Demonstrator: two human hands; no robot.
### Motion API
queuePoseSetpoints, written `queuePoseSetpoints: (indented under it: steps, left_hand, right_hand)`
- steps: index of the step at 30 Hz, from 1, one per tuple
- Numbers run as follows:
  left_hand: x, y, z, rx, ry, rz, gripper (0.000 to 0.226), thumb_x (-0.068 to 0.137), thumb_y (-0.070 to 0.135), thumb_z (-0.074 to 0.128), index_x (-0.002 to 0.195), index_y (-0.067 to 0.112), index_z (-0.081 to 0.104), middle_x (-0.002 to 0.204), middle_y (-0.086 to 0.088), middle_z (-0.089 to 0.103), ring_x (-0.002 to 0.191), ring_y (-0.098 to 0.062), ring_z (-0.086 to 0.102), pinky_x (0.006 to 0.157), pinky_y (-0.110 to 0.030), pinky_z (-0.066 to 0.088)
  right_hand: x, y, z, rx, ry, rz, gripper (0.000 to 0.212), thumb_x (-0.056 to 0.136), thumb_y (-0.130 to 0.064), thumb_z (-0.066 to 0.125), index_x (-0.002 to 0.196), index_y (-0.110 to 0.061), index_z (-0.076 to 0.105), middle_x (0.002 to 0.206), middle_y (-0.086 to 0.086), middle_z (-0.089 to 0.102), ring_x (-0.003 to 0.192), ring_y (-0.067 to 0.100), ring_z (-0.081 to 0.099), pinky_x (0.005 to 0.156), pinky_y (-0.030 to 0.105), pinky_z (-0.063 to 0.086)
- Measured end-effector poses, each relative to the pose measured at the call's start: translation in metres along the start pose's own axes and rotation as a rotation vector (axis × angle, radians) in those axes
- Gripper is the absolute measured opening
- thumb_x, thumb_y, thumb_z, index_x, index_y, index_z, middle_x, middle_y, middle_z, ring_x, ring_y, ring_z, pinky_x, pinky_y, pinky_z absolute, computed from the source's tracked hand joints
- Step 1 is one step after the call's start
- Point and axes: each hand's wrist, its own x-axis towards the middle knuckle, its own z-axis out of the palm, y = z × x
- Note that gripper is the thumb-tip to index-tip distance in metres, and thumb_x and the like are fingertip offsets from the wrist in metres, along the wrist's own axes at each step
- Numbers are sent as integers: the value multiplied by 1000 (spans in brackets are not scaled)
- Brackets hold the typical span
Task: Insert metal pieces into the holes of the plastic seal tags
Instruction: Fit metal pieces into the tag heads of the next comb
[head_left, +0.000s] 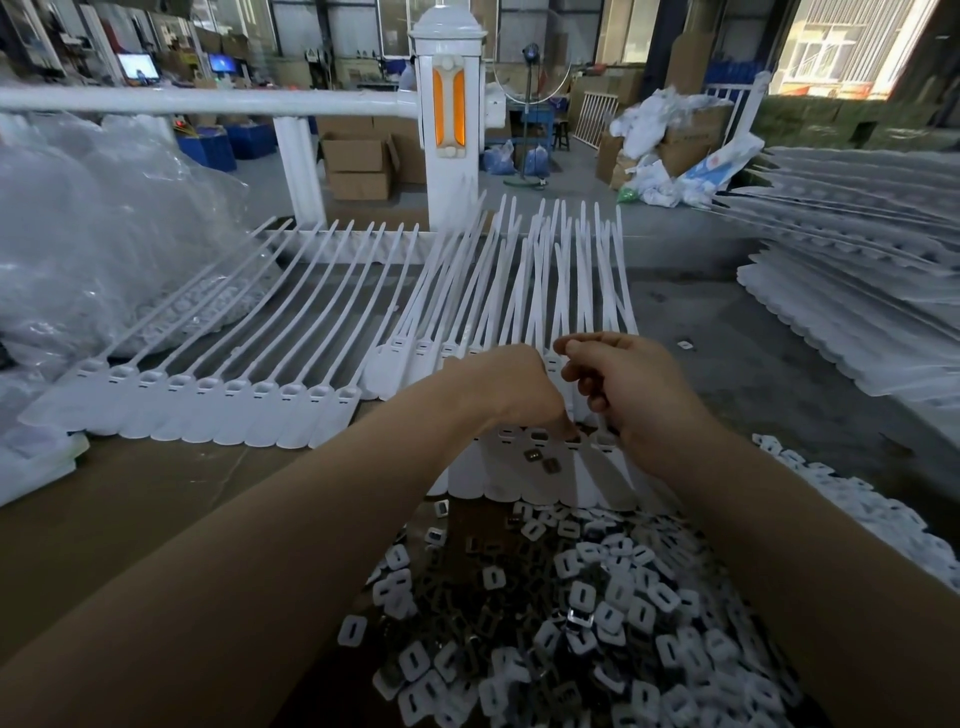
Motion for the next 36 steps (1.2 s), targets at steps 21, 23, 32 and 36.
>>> queuePoseSetpoints:
  steps: [21, 23, 32, 36]
  left_hand:
    - [-63, -18, -14, 46, -411, 631, 16, 74, 28, 84, 84, 30, 71, 74, 18, 66, 63, 3, 57, 56, -8, 42]
    - [-63, -18, -10, 80, -429, 619, 19, 74, 27, 84, 86, 28, 70, 72, 22, 64, 64, 5, 58, 56, -6, 41]
    - [-61, -17, 1, 99, -446, 626, 12, 81, 21, 79, 87, 28, 70, 73, 23, 67, 67, 7, 63, 60, -4, 44]
    - [-59, -18, 0, 73, -464, 635, 16, 78, 23, 81, 85, 30, 68, 73, 26, 66, 67, 8, 63, 58, -4, 43]
  right_hand:
    - [-2, -1, -2, 24, -15, -12, 16, 94, -17, 57, 90, -19, 73, 70, -5, 65, 61, 7, 48, 50, 20, 38]
    - [-2, 0, -2, 24, -22, -11, 16, 94, -17, 58, 89, -19, 73, 70, -5, 65, 60, 7, 48, 49, 20, 38]
    - [-2, -1, -2, 22, -26, -19, 17, 95, -17, 58, 88, -19, 72, 70, -4, 65, 62, 7, 48, 54, 21, 39]
    - [-2, -1, -2, 16, -31, -29, 16, 95, -17, 58, 89, -19, 72, 72, -4, 65, 63, 7, 49, 55, 21, 40]
